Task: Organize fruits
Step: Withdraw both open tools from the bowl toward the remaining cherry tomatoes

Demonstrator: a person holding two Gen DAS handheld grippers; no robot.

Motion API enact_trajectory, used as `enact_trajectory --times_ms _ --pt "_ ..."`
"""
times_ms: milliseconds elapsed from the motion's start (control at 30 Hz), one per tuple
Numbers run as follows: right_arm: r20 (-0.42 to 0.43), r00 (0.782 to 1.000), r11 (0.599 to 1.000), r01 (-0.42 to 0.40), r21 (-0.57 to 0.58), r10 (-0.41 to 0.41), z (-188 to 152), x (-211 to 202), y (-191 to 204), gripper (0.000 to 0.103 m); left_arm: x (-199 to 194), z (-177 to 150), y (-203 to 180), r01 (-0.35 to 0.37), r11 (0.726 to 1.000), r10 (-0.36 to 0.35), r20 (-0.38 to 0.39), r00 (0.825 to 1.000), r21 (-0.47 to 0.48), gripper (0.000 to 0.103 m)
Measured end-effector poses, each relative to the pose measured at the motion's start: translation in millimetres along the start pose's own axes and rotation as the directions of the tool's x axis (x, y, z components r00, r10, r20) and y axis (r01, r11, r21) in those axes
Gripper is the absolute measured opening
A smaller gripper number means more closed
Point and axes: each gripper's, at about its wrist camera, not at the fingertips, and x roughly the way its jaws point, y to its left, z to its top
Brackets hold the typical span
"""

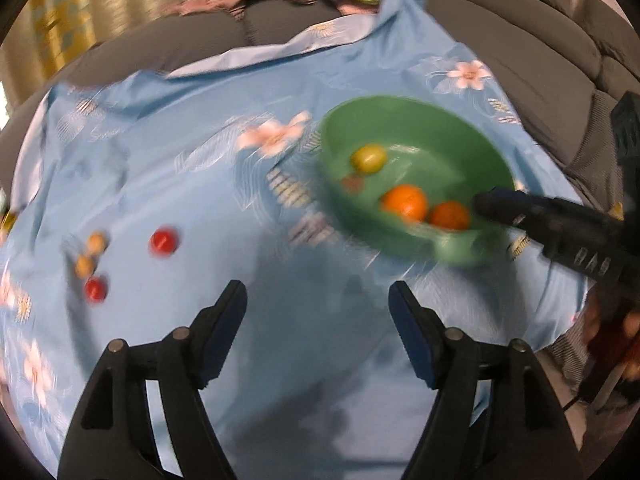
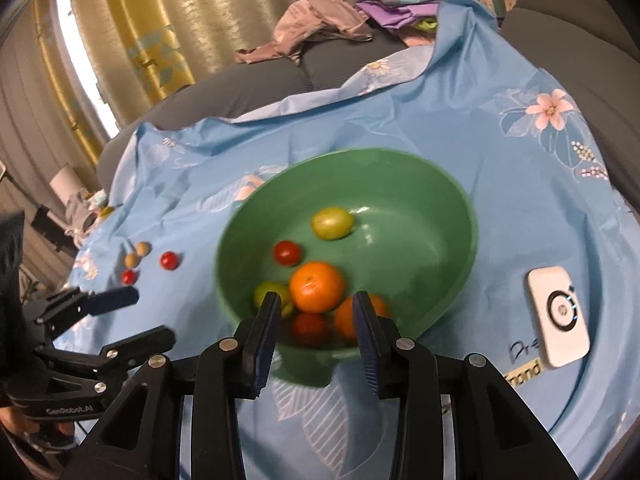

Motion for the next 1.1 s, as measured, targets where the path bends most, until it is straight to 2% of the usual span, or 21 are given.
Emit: enact_trajectory --times_ms 200,400,667,1100 --pt "-0.004 0.999 0.998 -0.049 -0.036 0.048 -6.3 -5.5 21.3 0.037 -27.6 -46.4 52.8 -0.069 0.988 0.068 -0.015 0.998 -0.139 0.074" --pt "-0.015 0.995 0.989 -0.102 -0.104 0.101 -11.5 -8.9 54.1 0.037 -51.2 -79.6 82.5 -0.116 0.963 0.114 -0.022 0.993 -0.242 0.074" --pt "-0.054 0.993 0.976 -0.113 -0.187 0.104 -17.5 -5.8 95.1 0.037 -64.9 -98.7 90.7 -0.106 0.957 0.108 -0.005 0.994 -0.269 0.075" --pt "-0.081 0.994 0.96 -0.096 -0.263 0.077 -17.7 3.1 133.6 0.037 -72.7 -114.6 111.2 -0.073 0.95 0.078 0.006 0.997 -0.303 0.075"
